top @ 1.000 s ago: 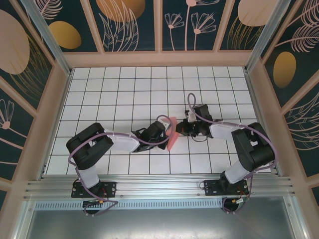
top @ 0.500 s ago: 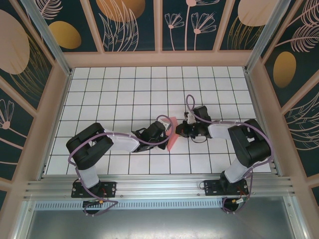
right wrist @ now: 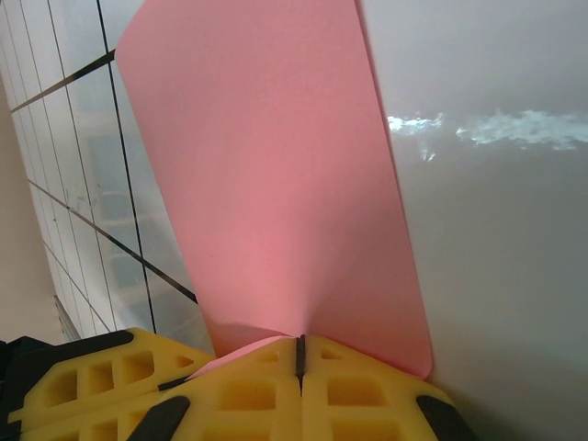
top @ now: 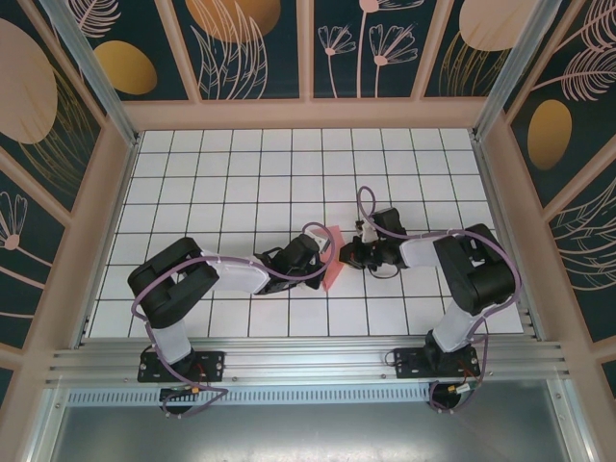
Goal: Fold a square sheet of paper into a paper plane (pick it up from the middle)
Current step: Third fold the triangle at the center of the table.
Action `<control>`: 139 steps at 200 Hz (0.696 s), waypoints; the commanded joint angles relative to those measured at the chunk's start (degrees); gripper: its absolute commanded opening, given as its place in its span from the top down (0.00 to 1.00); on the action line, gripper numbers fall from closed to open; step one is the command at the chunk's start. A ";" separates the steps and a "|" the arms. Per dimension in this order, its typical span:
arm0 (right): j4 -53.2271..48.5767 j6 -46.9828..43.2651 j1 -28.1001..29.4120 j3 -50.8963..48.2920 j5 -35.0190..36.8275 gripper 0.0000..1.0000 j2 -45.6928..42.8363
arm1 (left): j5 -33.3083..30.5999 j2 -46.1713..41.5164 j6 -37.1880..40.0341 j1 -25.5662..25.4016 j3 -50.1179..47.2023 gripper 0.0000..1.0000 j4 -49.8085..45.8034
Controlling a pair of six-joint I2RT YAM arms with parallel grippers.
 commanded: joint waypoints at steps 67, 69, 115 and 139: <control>-1.33 -1.54 -3.07 -0.51 -0.80 0.93 -5.29 | -0.93 0.77 -0.26 0.31 -0.84 1.00 -5.25; -1.33 -1.58 -3.06 -0.44 -1.04 0.93 -5.00 | -0.93 0.82 -0.27 0.29 -0.75 1.00 -5.25; -0.42 -1.05 -3.07 -0.85 -0.68 0.94 -1.66 | -0.89 0.97 -0.09 0.26 -0.45 1.00 -5.77; -3.00 -1.74 -3.03 -0.18 3.12 0.94 0.45 | -0.93 0.84 -0.23 0.27 -0.70 1.00 -5.88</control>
